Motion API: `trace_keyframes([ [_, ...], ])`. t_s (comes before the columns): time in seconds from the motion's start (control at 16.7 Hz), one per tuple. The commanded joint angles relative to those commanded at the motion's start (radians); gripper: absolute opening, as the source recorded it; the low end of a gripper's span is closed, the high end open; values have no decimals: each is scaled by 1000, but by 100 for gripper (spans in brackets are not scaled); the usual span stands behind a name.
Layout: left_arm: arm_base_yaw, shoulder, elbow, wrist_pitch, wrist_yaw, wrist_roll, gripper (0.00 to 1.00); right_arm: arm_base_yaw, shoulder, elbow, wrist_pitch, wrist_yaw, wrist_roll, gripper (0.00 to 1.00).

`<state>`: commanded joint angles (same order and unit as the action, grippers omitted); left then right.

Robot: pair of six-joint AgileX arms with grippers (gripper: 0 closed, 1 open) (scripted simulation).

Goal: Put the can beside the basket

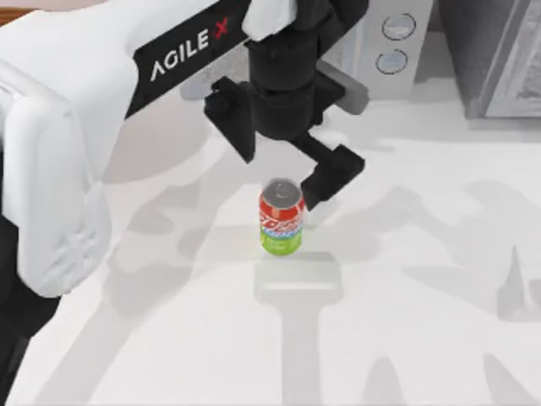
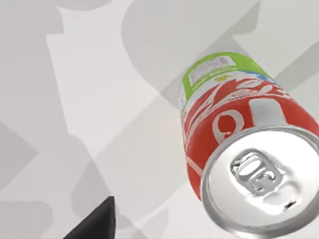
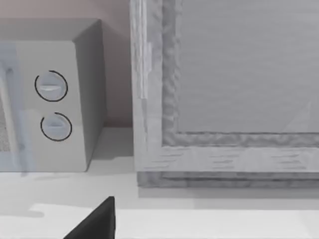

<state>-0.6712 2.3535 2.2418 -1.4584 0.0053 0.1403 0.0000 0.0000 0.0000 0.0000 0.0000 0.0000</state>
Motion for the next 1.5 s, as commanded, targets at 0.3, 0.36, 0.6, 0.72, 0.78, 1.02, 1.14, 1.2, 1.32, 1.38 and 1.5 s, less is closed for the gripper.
trace_keyframes([
  [0.3,-3,-2,-106,102,1,2,100,0,0,0,0,0,0,100],
  [0.36,-3,-2,-141,137,1,2,100,0,0,0,0,0,0,100],
  [0.6,-5,0,-239,237,1,0,100,0,0,0,0,0,0,100],
  [0.72,-5,0,-241,238,1,0,100,0,0,0,0,0,0,100],
  [0.78,-5,0,-241,238,1,0,100,0,0,0,0,0,0,100],
  [1.02,-5,0,-241,238,1,0,77,0,0,0,0,0,0,100],
  [1.14,-5,0,-241,238,1,0,62,0,0,0,0,0,0,100],
  [1.2,-5,0,-241,238,1,0,55,0,0,0,0,0,0,100],
  [1.32,-5,0,-241,238,1,0,40,0,0,0,0,0,0,100],
  [1.38,-5,0,-241,238,1,0,32,0,0,0,0,0,0,100],
  [1.5,-5,0,-241,238,1,0,17,0,0,0,0,0,0,100],
])
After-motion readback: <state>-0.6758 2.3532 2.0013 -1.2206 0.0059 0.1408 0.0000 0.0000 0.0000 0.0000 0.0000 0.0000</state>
